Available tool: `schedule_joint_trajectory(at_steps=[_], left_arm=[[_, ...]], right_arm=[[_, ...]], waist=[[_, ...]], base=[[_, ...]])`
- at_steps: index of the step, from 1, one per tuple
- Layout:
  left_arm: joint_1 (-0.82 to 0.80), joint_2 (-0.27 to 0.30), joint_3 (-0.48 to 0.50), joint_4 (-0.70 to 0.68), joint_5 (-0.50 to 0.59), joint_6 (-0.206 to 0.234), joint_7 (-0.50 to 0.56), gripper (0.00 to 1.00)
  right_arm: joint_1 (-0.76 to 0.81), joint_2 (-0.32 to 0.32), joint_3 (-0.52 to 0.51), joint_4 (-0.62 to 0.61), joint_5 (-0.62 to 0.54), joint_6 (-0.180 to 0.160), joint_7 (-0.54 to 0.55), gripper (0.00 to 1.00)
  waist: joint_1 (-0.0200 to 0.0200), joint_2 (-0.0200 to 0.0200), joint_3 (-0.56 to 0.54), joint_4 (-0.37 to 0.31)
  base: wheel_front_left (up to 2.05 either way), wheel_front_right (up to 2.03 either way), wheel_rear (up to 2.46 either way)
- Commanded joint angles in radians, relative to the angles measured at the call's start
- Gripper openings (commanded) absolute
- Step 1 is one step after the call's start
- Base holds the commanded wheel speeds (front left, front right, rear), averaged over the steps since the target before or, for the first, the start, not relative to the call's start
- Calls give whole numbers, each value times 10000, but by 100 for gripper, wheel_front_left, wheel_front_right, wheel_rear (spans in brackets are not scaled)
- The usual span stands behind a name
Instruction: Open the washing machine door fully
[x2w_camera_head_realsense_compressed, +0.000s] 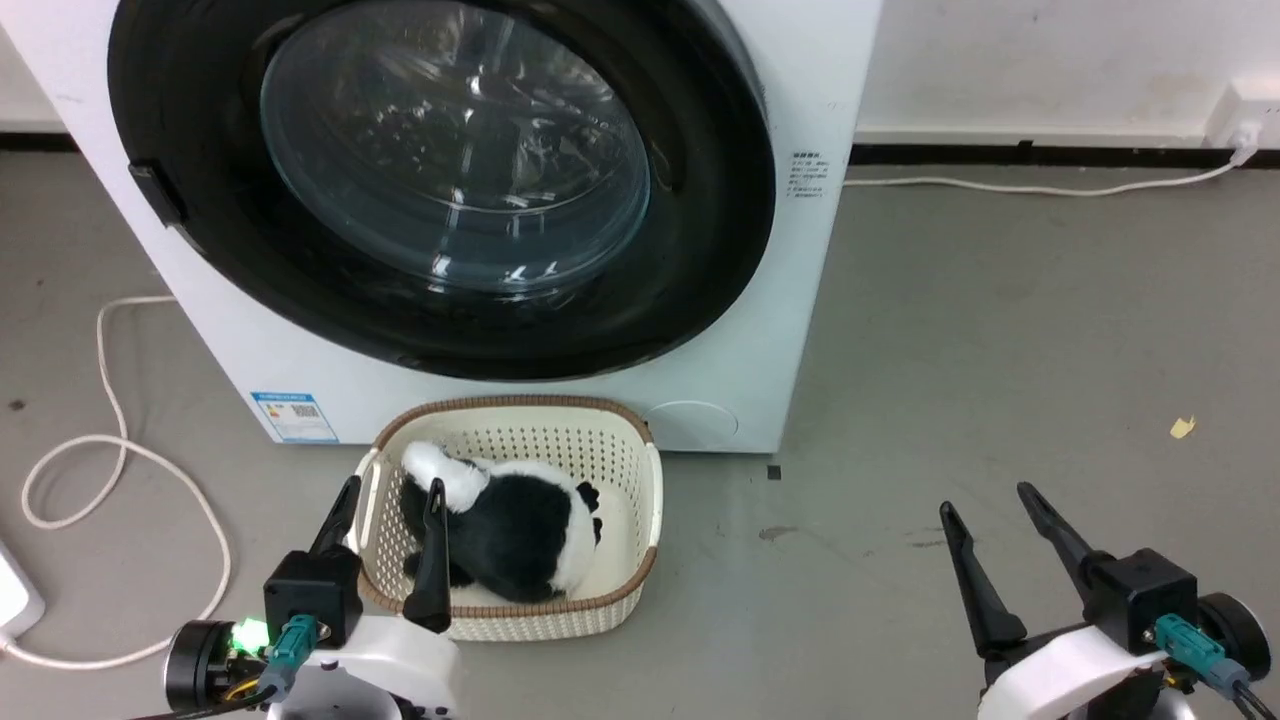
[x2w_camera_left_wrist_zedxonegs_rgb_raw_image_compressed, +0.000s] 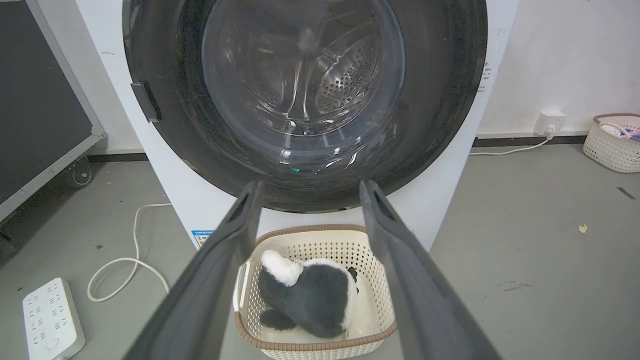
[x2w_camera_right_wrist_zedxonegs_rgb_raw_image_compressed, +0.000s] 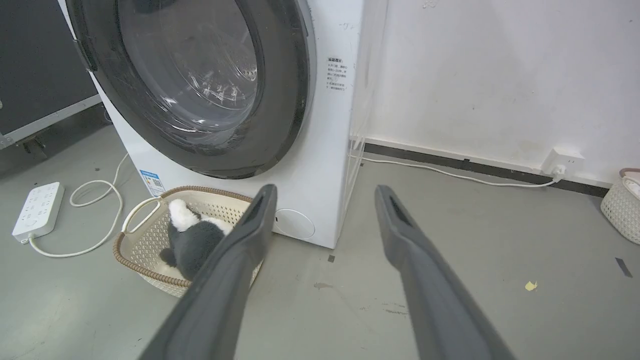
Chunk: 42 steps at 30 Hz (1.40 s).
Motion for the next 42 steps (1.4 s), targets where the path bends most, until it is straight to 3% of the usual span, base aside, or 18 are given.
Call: schedule_joint_trajectory(at_steps=[1,14,15,16,24,36,42], left_arm=[[-155,7,-46,-12,26,85,-96,100],[-608,7,-333,-78,-35,285,-430,100],[-630,7,-353,-78,-43,300,-451,100],[-650,7,-372,-79,-51,314,-472,100],[-869,7,-564,-138,-98,440,-681,100],[-1336,8,-928,-245,-242,704,-1015,100],[-1468,8,-1044,-250,-254,766,-1120,100]], right_arm=[[-269,-45,-33,-50,27,-2,-102,100],[-1642,-1003,58,-186,814,-3,-62,100],[-1745,-1046,43,-180,899,-3,-22,43],[-1850,-1092,36,-179,977,-3,10,0],[-3117,-1207,-402,-63,2075,-4,454,0],[-6171,-606,-1633,1113,3967,-5,2096,0],[-7228,-389,-1993,1850,4333,-6,2505,0]], waist=[[0,0,94,39],[0,0,977,429],[0,0,1016,453],[0,0,1055,479],[0,0,1488,781],[0,0,2459,1281],[0,0,2752,1389]], base=[[0,0,0],[0,0,0],[0,0,0],[0,0,0],[0,0,0],[0,0,0],[0,0,0]])
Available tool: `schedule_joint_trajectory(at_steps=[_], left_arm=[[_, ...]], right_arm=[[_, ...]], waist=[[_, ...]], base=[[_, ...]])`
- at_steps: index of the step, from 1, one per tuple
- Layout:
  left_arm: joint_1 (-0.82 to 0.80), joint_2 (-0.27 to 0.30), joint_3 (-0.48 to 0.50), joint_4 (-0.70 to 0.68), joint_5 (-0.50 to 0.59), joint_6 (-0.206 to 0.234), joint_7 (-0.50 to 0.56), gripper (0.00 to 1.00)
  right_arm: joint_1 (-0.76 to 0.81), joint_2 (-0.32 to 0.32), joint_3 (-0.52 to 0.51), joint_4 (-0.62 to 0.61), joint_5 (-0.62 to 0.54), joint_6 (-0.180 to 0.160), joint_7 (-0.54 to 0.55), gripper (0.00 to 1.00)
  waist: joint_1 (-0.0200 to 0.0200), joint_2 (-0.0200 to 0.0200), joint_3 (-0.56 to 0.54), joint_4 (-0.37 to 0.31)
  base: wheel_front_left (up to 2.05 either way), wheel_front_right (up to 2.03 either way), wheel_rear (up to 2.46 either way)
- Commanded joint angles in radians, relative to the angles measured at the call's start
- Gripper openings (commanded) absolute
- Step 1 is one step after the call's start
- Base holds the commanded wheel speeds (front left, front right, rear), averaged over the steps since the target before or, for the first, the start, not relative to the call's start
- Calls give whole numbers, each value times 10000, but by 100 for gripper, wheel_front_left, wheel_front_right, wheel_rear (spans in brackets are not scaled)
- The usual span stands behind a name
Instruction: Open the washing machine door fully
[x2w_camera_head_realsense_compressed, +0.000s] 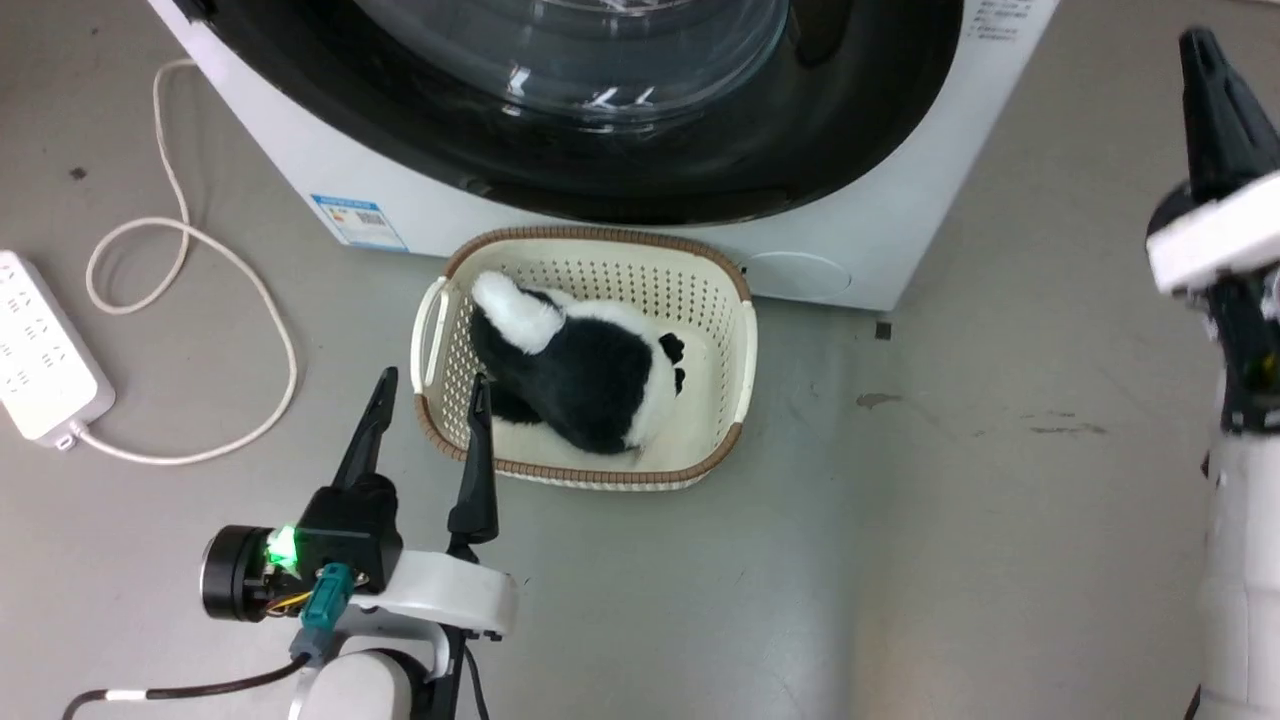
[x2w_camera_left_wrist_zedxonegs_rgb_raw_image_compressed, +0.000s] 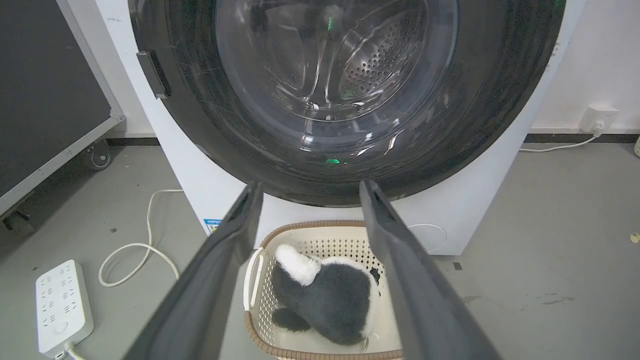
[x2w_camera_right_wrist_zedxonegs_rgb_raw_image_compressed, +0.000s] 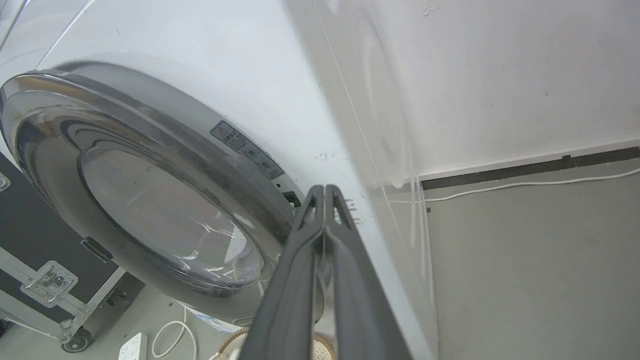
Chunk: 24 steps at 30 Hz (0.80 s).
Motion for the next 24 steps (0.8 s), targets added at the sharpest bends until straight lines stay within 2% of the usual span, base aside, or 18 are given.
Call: schedule_joint_trajectory(at_steps=[1,5,7,12,24], left_arm=[[-244,8,-124,-37,-88,114,-134,100],[-340,8,-263,-53,-167,208,-197,100],[-470,9,-451,-54,-232,291,-281,100],[-548,9,-615,-53,-311,415,-385,100],[-784,10,-986,-79,-395,638,-636,100]], right_arm=[[-609,79,-211,345,300,-4,196,0],[-1283,176,-518,922,697,-4,533,0],[-2117,256,-910,1713,1230,-4,1269,0],[-2965,321,-1389,2570,1923,-5,2437,0],[-5017,373,-2707,4690,2462,-6,4533,0]], waist=[[-1,0,130,116],[-1,0,258,228],[-1,0,468,414],[-1,0,688,648],[-1,0,1175,1067]], base=[[0,0,0],[0,0,0],[0,0,0],[0,0,0],[0,0,0]])
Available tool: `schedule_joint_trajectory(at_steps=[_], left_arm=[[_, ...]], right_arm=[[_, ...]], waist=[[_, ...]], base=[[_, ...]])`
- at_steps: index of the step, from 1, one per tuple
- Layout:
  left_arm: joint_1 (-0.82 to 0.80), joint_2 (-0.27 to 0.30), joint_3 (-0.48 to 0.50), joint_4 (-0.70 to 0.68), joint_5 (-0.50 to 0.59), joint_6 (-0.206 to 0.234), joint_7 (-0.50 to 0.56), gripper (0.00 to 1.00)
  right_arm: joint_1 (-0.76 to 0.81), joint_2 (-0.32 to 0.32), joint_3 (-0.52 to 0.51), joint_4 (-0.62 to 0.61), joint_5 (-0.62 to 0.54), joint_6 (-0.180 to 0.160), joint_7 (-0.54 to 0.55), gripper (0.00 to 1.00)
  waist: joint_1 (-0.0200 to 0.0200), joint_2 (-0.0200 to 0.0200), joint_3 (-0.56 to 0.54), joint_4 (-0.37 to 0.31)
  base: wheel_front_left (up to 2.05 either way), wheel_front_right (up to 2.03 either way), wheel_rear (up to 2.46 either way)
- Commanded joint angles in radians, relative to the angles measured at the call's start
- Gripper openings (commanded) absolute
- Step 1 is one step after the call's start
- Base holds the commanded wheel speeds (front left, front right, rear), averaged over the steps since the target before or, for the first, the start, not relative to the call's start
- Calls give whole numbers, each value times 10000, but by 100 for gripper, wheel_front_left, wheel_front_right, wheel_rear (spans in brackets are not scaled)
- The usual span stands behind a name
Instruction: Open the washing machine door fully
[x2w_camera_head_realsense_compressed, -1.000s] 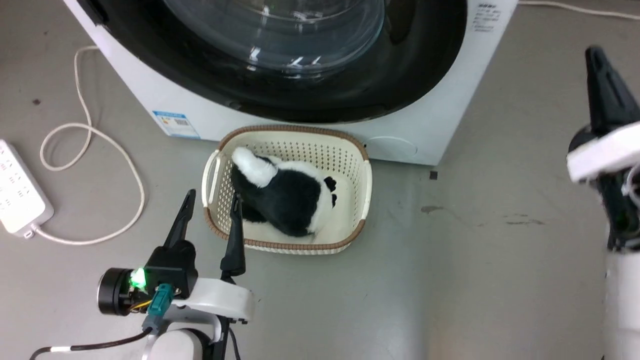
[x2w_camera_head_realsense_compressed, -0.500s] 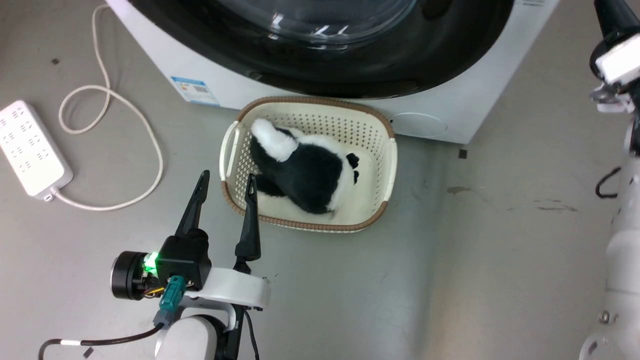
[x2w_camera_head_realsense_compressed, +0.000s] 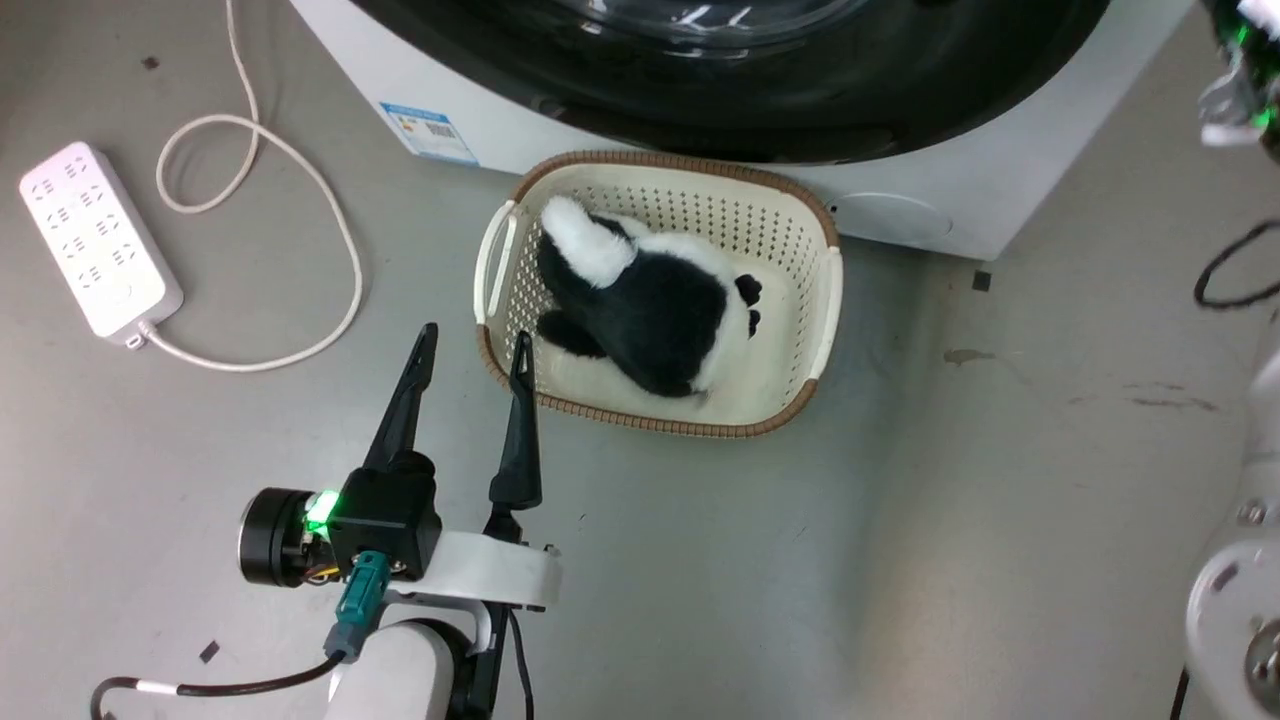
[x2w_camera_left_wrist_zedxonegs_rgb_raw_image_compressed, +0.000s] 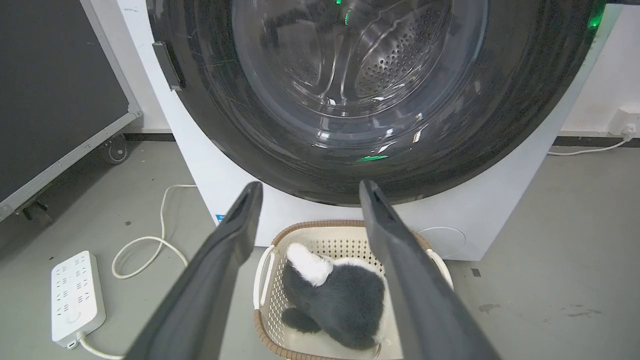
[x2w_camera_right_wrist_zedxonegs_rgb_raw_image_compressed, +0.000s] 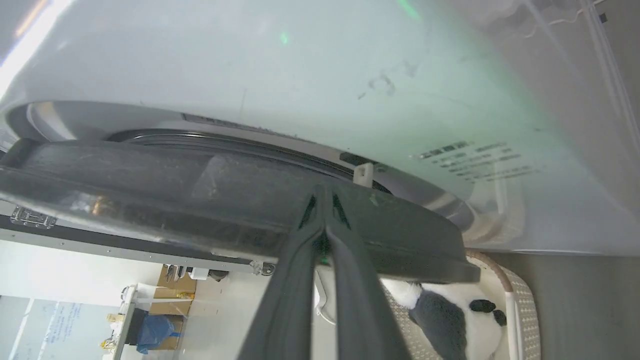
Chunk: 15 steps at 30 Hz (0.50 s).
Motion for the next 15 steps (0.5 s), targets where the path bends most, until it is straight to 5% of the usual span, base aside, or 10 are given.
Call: schedule_joint_trajectory(at_steps=[1,15], left_arm=[[-203,8,-73,-31,-57,83,-95,100],[-511,10,-448,20,-151,354,-387,100]], right_arm=[[-508,27,-180,248,189,-4,187,0],[-2281,-15,-1477,1929,-122,-5,2334,0]], waist=[[-1,-1,108,51],[-1,-1,537,305]], base=[[0,0,0],[0,0,0]])
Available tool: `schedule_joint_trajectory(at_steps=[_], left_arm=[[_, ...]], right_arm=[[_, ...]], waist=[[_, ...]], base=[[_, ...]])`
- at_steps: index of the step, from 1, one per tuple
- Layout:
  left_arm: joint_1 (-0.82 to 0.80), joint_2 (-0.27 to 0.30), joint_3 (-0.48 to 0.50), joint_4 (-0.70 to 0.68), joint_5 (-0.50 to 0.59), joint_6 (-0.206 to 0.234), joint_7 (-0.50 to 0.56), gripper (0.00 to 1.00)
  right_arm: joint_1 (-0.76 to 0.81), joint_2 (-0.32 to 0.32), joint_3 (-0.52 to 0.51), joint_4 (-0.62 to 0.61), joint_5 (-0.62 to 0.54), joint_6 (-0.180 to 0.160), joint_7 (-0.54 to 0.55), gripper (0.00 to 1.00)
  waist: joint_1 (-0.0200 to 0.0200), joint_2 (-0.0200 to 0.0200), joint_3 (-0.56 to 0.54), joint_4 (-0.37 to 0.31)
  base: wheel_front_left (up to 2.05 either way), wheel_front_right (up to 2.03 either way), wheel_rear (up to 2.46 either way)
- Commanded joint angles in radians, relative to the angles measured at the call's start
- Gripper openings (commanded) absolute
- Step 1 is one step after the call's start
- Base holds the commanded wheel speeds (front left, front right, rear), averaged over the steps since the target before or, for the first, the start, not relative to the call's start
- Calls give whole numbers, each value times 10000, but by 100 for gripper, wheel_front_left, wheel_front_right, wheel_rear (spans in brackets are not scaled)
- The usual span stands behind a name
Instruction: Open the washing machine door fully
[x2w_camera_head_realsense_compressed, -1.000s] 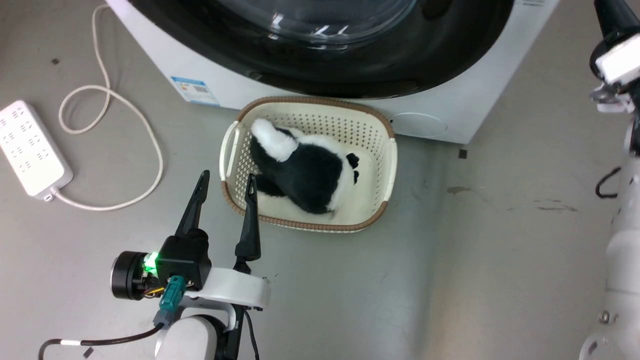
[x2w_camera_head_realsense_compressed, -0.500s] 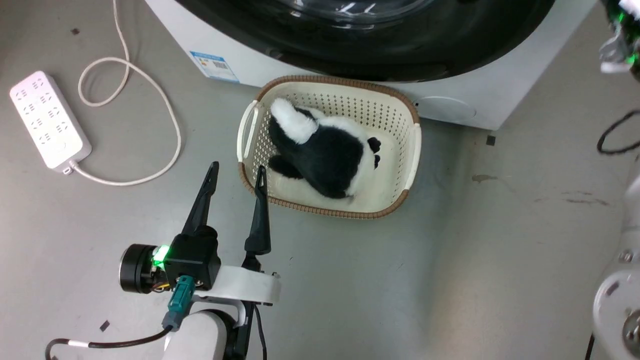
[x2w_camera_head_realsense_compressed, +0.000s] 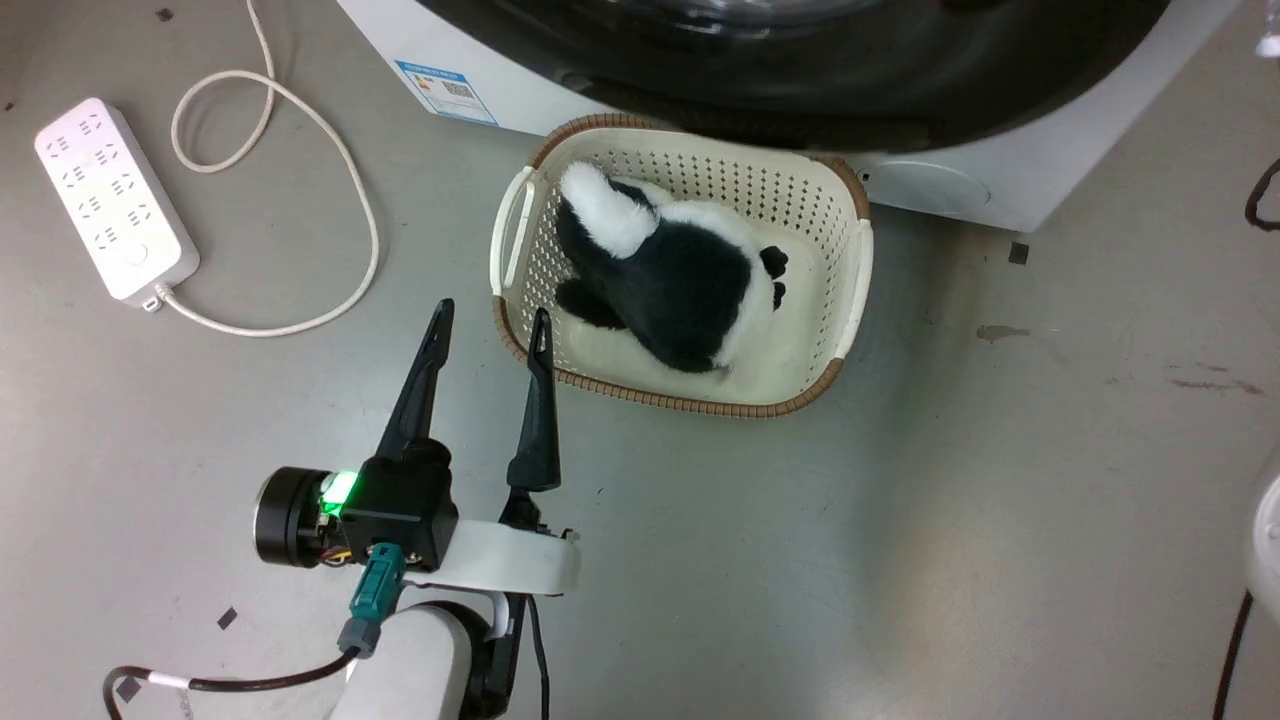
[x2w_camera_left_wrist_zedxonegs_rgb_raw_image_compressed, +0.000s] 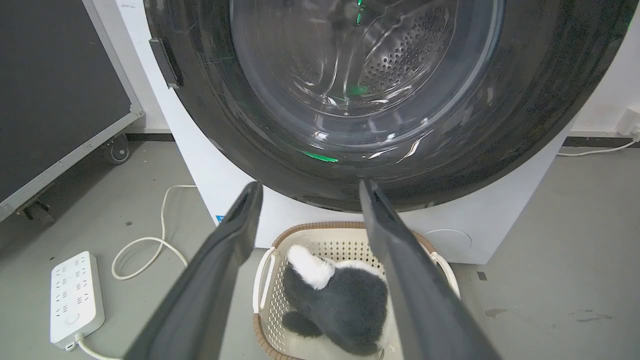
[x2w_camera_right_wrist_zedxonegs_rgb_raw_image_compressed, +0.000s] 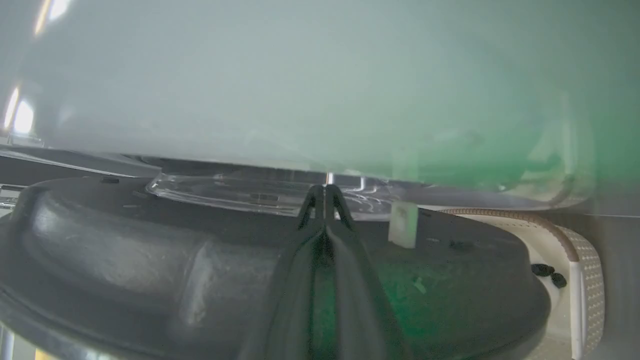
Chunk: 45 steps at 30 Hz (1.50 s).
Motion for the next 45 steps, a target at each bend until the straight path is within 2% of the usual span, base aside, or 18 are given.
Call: schedule_joint_trajectory(at_steps=[1,7,13,26,33,39,43,44,45], left_arm=[[-167,12,-61,39,36,52,-105,100],[-190,20,77,103,-101,-14,-230,100],[33,49,201,259,-6,-145,-304,100],[843,135,469,516,117,-396,-304,100],[1287,130,435,651,113,-538,-304,100],[1546,105,365,706,109,-587,-304,100],[1675,95,364,789,86,-592,-304,100],[1714,91,381,808,69,-585,-304,100],[1749,87,409,818,42,-570,-304,100]], right_arm=[[-129,154,-27,253,-9,11,312,0],[530,202,-411,232,296,10,1278,0],[1871,257,175,-134,1404,10,2335,0],[4794,262,4266,-489,5368,10,2224,0],[6362,263,6935,-1331,7698,10,1557,0],[7229,263,8817,-2286,8493,10,525,0],[7467,263,9237,-2480,8513,10,145,0],[7516,263,9243,-2501,8512,10,-33,22],[7546,263,9196,-2527,8506,10,-227,69]], waist=[[0,0,-54,-19],[0,0,-571,-120],[0,0,-1320,-269],[0,0,-2631,-507],[0,0,-3053,-473],[0,0,-3131,-448],[0,0,-3216,-498],[0,0,-3256,-522],[0,0,-3300,-552]], base=[[0,0,0],[0,0,0],[0,0,0],[0,0,0],[0,0,0],[0,0,0],[0,0,0],[0,0,0],[0,0,0]])
